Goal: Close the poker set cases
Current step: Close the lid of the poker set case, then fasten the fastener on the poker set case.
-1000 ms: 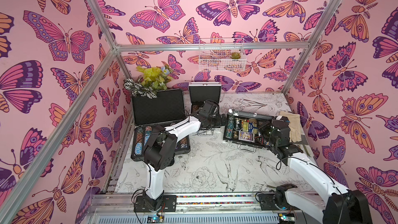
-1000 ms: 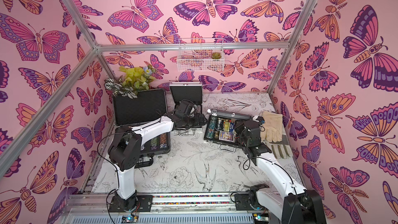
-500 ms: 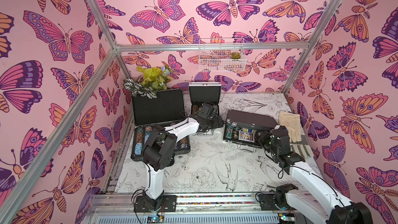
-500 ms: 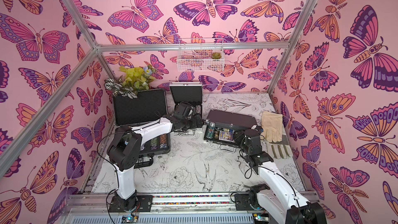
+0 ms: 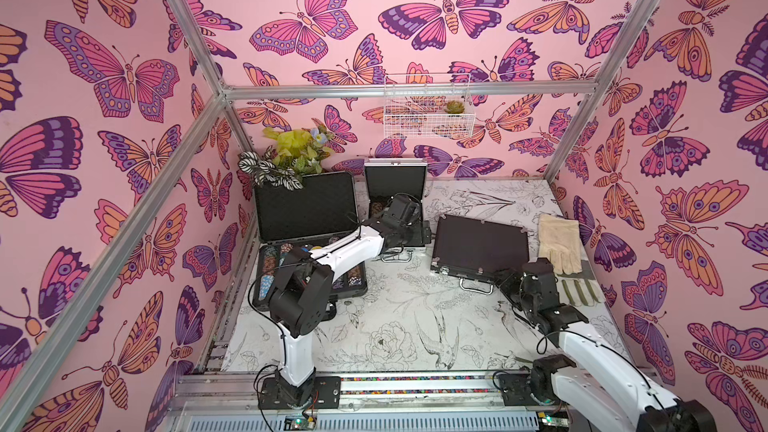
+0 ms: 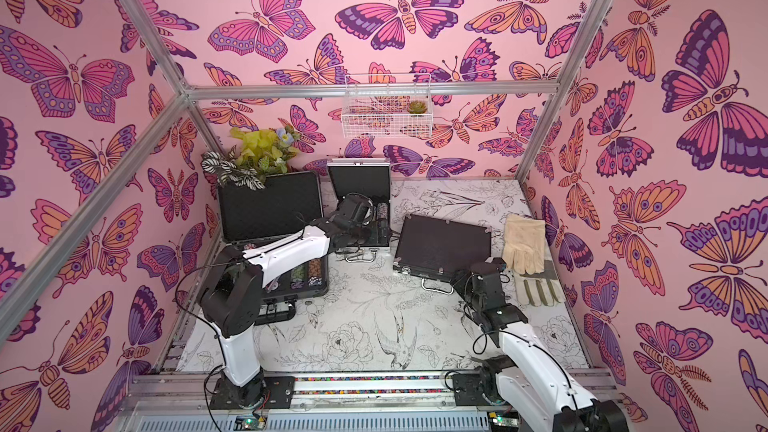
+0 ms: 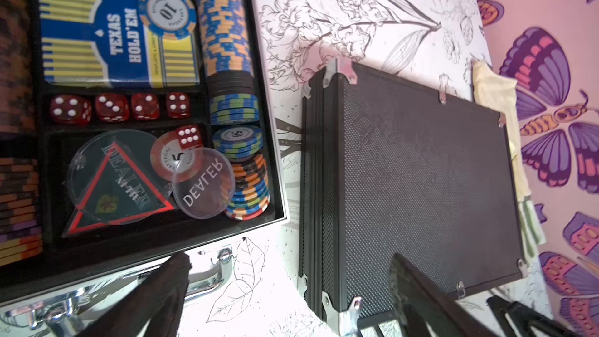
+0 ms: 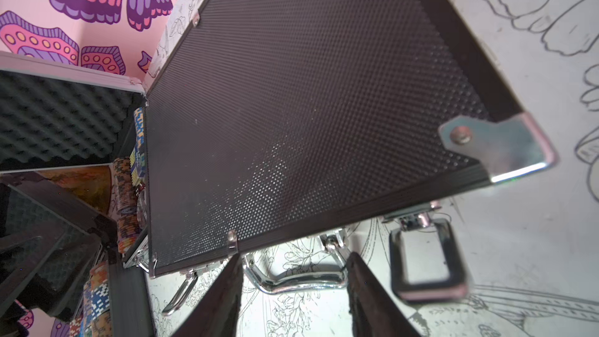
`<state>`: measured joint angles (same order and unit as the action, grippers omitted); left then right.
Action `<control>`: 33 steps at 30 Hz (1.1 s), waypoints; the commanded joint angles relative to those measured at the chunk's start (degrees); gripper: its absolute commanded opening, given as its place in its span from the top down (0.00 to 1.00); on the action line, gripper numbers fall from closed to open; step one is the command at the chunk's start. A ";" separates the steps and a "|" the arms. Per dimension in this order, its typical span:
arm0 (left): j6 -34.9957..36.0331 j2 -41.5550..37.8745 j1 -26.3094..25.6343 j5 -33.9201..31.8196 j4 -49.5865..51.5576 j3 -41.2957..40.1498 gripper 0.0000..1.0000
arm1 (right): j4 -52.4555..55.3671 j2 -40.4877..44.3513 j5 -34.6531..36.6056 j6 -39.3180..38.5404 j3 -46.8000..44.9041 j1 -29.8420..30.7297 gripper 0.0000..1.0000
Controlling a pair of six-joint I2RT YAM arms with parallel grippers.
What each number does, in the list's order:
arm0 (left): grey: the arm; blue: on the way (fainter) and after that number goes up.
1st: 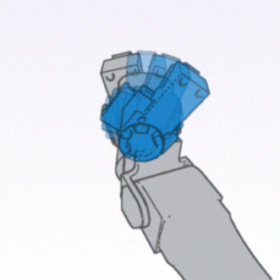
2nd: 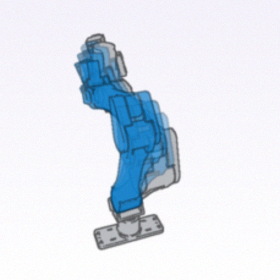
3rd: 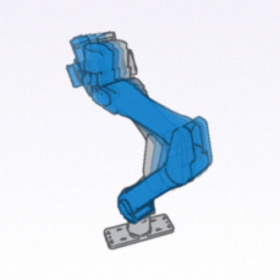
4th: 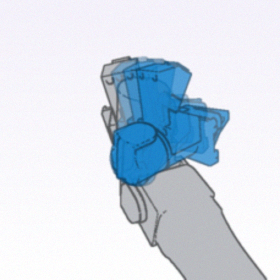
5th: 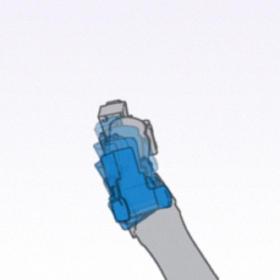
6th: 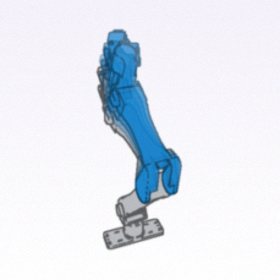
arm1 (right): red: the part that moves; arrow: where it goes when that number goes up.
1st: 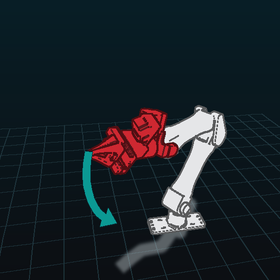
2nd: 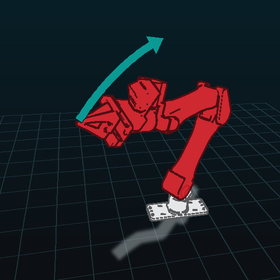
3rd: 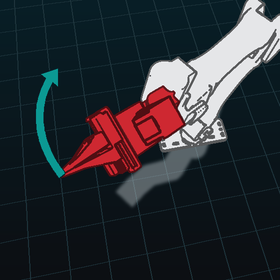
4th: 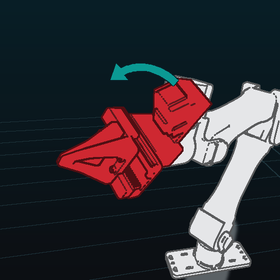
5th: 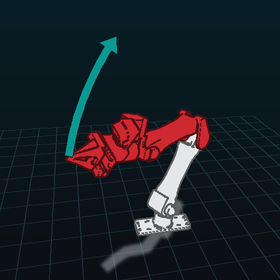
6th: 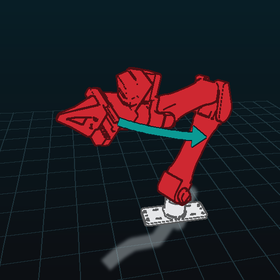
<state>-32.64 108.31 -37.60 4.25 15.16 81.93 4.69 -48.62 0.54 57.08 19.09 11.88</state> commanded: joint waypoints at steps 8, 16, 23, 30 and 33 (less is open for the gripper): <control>10.10 5.20 -6.98 1.20 3.01 8.97 0.11 | 6.01 3.22 -0.88 -4.98 3.80 0.04 0.49; 11.74 9.94 -7.57 2.78 3.00 9.54 0.22 | 4.83 -2.07 -4.30 -9.41 9.62 1.07 0.54; 11.63 11.66 -7.49 -0.48 4.24 6.14 0.23 | 4.58 -10.66 -4.98 -14.27 18.99 4.13 0.58; 11.13 11.10 -7.48 -2.79 4.67 1.04 0.24 | 4.78 -23.28 -7.95 -18.17 29.50 4.71 0.63; 10.68 10.83 -7.22 -2.93 4.69 -0.56 0.24 | 3.98 -28.89 -9.11 -19.16 32.65 6.25 0.67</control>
<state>-22.24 118.06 -45.34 4.54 13.72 85.01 8.62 -74.02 -6.42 40.60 49.34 16.69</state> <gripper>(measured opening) 0.761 0.333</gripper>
